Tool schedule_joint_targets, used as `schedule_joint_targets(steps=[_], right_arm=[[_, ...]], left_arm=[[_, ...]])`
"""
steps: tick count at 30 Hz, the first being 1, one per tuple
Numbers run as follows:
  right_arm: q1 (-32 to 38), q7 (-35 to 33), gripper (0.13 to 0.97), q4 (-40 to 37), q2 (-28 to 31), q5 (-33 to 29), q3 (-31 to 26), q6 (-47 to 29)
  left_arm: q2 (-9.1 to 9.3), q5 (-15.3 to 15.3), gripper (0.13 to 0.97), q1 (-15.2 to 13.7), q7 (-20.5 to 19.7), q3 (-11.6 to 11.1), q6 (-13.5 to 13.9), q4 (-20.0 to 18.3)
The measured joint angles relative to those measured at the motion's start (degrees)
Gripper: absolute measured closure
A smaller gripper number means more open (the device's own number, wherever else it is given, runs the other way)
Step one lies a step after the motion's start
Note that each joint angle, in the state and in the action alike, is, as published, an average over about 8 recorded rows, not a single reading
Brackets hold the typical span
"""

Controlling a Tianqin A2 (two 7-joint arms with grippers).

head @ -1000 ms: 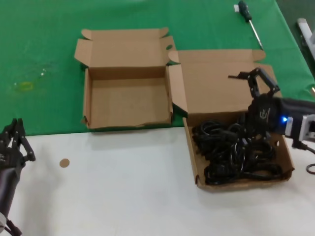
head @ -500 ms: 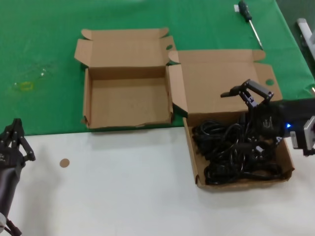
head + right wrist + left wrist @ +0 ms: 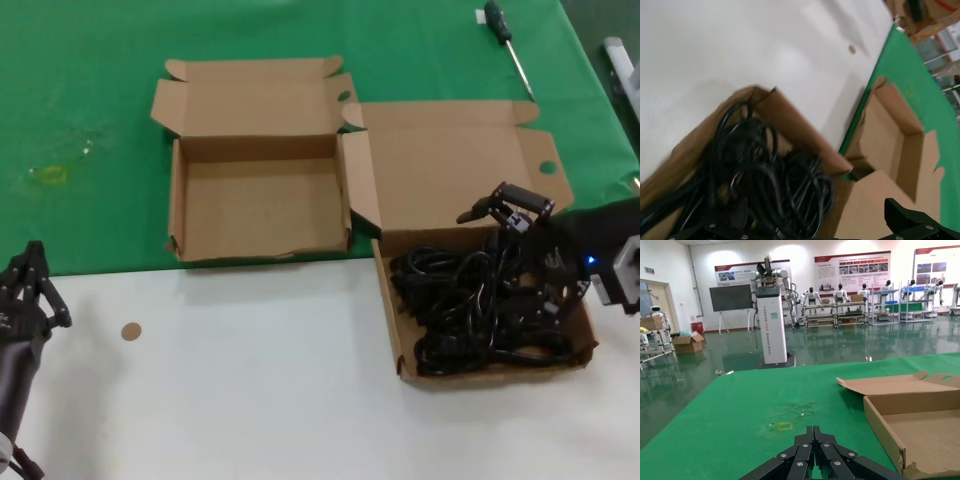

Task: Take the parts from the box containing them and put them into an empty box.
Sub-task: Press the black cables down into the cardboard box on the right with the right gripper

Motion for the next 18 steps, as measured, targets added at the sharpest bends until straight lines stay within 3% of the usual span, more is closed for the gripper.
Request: schedule_joint_targets(steps=[9,18], right_arm=[[4.8,-5.0,0.134,-8.1,-2.6,-3.0,-2.4,0.7],[5.5,-5.7,0.15,-10.0,-3.6,-3.3,-2.9,1.0]], left_arm=[[0.0,0.0,0.945,0.0,0.0,0.0,0.0,0.0],[0.0,0.0,0.945,0.0,0.0,0.0,0.0,0.0]])
